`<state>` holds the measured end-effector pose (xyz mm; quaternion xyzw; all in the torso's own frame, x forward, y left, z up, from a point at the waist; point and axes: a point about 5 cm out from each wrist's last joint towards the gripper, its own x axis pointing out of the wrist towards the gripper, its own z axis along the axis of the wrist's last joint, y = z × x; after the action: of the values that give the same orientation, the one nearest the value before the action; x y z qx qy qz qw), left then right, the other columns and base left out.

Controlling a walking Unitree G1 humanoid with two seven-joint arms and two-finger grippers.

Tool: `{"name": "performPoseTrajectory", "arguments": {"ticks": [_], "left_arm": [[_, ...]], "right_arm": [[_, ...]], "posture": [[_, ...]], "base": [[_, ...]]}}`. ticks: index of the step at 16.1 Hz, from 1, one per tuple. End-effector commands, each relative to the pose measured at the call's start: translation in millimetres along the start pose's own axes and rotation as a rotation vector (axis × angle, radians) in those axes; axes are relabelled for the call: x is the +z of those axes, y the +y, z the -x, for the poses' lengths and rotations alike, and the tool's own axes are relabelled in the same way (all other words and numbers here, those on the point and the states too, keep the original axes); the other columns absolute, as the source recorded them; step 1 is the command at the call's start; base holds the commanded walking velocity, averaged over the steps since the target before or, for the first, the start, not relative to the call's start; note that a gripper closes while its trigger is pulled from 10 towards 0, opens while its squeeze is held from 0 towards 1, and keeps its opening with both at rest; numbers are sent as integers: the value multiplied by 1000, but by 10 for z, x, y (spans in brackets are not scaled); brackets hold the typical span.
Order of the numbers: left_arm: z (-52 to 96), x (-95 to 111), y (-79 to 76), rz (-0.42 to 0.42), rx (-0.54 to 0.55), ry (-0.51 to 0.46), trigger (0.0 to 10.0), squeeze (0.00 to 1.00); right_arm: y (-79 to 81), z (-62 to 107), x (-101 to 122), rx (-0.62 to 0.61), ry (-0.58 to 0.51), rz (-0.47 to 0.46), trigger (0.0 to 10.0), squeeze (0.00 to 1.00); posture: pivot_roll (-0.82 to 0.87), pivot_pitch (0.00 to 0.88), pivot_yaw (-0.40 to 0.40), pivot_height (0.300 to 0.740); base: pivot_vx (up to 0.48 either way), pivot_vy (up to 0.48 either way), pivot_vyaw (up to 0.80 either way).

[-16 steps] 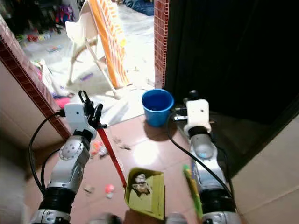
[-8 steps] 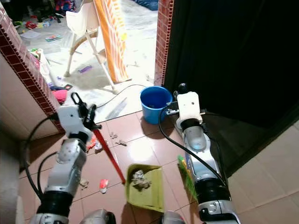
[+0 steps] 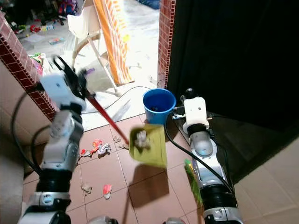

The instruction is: Sweep floor

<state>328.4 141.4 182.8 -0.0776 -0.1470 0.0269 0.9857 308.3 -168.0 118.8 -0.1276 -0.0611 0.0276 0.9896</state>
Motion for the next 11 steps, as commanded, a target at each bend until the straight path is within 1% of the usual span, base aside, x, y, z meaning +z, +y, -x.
{"name": "performPoseTrajectory", "arguments": {"ticks": [1, 2, 3, 5, 11], "left_arm": [[-69, 245, 57, -43, 30, -103, 10000, 0], [-80, 274, 73, -30, 46, -110, 10000, 0], [-127, 377, 78, -2, 64, -141, 10000, 0], [-209, 508, 58, 27, 72, -180, 10000, 0], [-333, 629, 71, 56, 131, -220, 10000, 0]], "right_arm": [[-5, -15, 69, -2, -38, 7, 10000, 0], [7, -10, 64, 3, -36, 7, 10000, 0], [41, -10, 67, 21, -39, 12, 10000, 0], [76, -14, 96, 46, -56, 32, 10000, 0], [92, 11, 79, 65, -59, 49, 10000, 0]], "posture": [[-69, 0, 64, 740], [-69, 0, 64, 740], [-69, 0, 59, 740], [-78, 0, 60, 740], [-86, 0, 61, 740]], "base": [[409, 0, 0], [416, 0, 0], [480, 0, 0], [480, 0, 0], [478, 0, 0]]}}
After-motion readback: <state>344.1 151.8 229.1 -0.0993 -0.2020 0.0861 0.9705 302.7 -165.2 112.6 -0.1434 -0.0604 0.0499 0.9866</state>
